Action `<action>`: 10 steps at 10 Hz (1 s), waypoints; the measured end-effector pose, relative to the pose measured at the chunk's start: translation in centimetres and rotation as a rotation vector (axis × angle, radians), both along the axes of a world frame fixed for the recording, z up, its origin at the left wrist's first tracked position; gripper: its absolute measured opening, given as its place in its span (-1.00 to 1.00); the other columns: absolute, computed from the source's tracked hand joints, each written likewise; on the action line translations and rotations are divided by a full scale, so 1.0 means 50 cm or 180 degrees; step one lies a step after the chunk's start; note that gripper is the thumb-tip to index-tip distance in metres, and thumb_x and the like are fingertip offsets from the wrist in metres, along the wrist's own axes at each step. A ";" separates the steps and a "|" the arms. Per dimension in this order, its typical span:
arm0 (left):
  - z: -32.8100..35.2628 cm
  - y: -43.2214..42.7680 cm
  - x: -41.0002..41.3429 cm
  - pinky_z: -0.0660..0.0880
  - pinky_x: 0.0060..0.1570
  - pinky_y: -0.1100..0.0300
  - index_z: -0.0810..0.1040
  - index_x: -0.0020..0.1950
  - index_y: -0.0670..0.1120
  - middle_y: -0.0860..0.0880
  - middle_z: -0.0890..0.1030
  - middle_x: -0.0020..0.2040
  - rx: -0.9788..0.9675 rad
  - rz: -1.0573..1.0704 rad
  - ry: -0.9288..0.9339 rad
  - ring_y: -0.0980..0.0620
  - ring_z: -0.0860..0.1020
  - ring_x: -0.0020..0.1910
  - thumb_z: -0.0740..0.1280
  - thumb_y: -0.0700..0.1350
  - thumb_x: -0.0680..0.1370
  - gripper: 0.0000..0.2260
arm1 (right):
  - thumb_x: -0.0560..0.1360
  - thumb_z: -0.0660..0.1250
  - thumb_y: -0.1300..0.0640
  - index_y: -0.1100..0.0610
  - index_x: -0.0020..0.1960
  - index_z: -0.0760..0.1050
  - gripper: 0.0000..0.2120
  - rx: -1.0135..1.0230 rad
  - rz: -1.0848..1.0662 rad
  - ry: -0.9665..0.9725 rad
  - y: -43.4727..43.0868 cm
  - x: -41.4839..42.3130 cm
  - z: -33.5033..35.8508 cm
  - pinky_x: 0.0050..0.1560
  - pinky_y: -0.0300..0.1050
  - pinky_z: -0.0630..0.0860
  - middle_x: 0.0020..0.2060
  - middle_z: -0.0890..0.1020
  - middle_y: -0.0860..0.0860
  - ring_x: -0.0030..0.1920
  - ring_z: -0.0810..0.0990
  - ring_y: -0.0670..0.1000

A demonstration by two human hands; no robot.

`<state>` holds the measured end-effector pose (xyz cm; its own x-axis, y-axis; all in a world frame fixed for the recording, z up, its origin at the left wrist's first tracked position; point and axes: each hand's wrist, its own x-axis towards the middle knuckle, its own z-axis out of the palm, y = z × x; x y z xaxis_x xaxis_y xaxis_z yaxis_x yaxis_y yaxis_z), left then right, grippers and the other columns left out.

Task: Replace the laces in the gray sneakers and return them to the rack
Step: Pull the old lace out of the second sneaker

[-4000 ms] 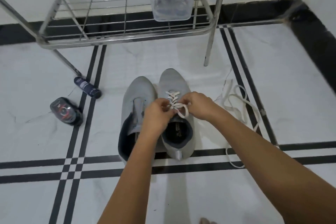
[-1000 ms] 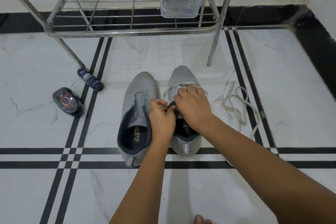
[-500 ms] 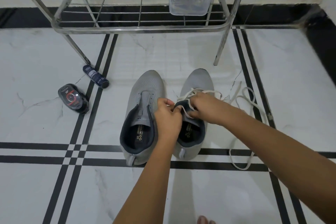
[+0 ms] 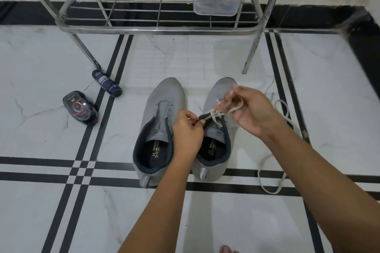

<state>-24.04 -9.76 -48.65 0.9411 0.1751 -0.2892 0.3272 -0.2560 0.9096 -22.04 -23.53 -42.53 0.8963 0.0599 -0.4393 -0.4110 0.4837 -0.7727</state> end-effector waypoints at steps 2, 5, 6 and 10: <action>-0.001 -0.007 -0.006 0.38 -0.39 0.40 0.32 -0.20 -0.02 0.03 0.49 -0.36 -0.0046 0.0181 -0.0067 0.13 0.46 -0.37 0.35 -0.25 0.49 -0.77 | 0.51 0.32 0.02 0.16 0.12 0.41 -0.72 -0.5550 0.3190 -0.0933 0.021 -0.001 -0.013 -0.30 -0.17 0.24 -0.07 0.50 0.05 -0.06 0.51 0.09; 0.003 -0.002 -0.004 0.40 -0.38 0.47 0.37 -0.06 -0.11 0.06 0.53 -0.27 -0.0084 0.0111 0.0034 0.17 0.49 -0.29 0.34 -0.22 0.51 -0.85 | 0.58 0.17 0.20 0.10 -0.30 0.24 -0.71 -0.0284 -0.0071 0.0409 -0.021 0.014 -0.009 -0.62 -0.33 0.24 -0.59 0.29 -0.05 -0.65 0.22 -0.11; 0.005 -0.001 -0.002 0.42 -0.32 0.41 0.39 0.01 -0.07 0.06 0.57 -0.23 -0.0156 0.0155 0.0108 0.17 0.52 -0.26 0.33 -0.22 0.51 -0.85 | 0.51 0.34 0.07 0.12 -0.22 0.29 -0.74 -0.3021 0.0859 0.0193 -0.040 0.027 -0.017 -0.52 -0.24 0.20 -0.44 0.34 0.00 -0.50 0.30 -0.05; 0.032 -0.023 0.069 0.35 0.14 0.16 0.60 0.09 -0.16 -0.12 0.52 0.10 0.2319 -0.2581 -0.1225 -0.09 0.45 0.11 0.26 -0.13 0.55 -0.80 | 0.50 0.26 0.18 0.27 -0.04 0.47 -0.85 -0.4664 0.1265 -0.0089 0.009 -0.053 -0.076 -0.22 -0.13 0.36 -0.11 0.59 0.23 -0.05 0.56 0.21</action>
<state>-20.58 -10.89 -47.07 0.8573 -0.5134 -0.0379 -0.4400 -0.7690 0.4638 -24.70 -23.10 -46.34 0.9364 -0.1689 -0.3076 -0.3035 -0.8299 -0.4682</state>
